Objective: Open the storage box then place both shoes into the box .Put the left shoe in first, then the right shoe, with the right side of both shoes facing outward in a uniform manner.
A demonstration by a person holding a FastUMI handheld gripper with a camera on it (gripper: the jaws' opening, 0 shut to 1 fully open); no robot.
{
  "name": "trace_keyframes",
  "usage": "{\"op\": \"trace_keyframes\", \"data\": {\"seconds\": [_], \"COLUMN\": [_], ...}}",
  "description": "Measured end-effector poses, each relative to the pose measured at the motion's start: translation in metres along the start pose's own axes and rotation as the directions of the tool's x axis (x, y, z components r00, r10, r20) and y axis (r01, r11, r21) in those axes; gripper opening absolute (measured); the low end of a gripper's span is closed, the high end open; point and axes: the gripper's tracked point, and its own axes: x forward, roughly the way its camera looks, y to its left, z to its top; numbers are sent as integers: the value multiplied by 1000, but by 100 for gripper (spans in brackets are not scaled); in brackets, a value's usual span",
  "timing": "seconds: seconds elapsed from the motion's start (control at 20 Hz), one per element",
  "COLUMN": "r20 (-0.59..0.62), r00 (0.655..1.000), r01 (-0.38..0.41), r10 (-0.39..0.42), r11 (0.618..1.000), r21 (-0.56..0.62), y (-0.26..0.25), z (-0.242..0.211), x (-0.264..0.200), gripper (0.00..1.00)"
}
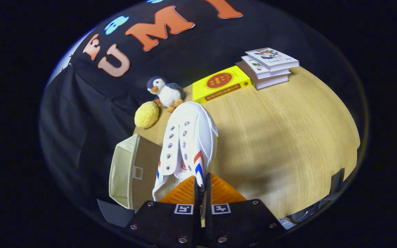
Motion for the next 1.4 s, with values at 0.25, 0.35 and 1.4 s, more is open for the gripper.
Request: {"op": "trace_keyframes", "data": {"seconds": [0.25,0.35,1.4], "r20": [-54,-87,-78], "r00": [994,989,991], "r01": [-99,-128,-120], "r10": [94,118,107], "r11": [991,986,977], "r21": [-90,-109,-175], "y": [97,130,189], "z": [-8,-19,-30], "x": [13,22,20], "gripper": [5,5,50]}}
